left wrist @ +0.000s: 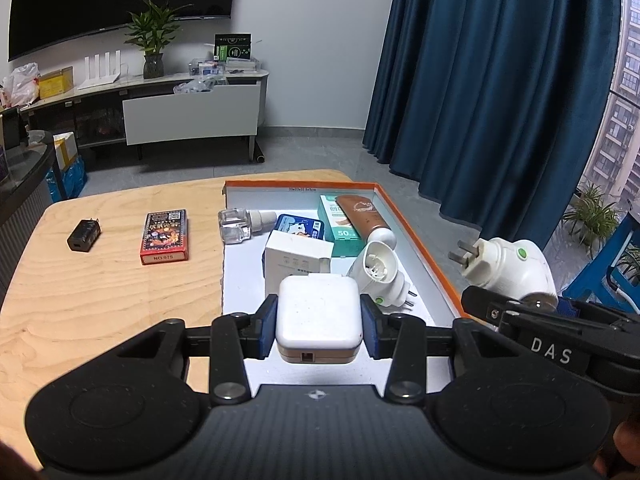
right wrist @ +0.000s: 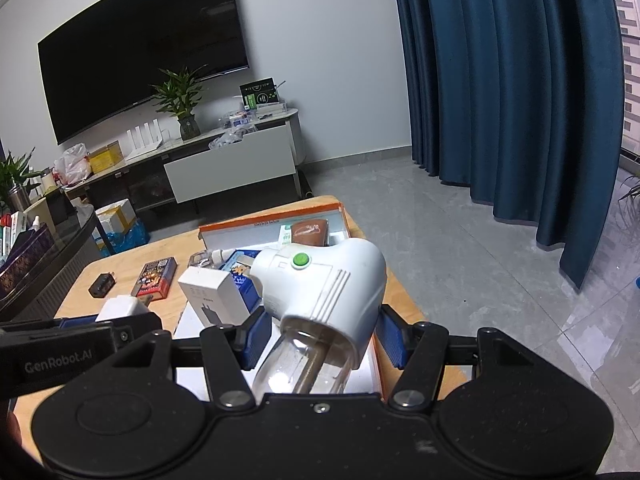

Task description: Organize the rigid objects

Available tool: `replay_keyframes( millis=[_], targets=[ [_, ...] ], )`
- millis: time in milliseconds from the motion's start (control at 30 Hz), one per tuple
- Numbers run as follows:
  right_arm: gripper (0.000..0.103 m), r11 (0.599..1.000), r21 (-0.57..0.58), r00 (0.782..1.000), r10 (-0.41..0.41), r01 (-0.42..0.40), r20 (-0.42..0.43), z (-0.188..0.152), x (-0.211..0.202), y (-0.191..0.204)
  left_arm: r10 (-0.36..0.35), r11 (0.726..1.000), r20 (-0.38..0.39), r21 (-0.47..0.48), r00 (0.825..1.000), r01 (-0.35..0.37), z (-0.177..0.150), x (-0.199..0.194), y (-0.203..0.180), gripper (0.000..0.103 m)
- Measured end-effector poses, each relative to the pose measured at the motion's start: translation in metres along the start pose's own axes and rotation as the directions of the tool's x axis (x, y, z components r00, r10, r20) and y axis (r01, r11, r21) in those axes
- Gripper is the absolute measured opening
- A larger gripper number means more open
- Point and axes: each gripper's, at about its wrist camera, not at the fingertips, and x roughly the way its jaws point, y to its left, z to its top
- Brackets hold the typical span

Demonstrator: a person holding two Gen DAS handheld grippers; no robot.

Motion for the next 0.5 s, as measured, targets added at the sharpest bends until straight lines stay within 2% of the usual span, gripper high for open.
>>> replay_keyframes(
  millis=[500],
  targets=[
    [0.069, 0.999, -0.033, 1.0, -0.002, 0.003, 0.016, 0.0, 0.016, -0.001, 0.005, 1.0, -0.006, -0.013, 1.0, -0.005, 0.001, 0.011, -0.004, 0.043]
  ],
)
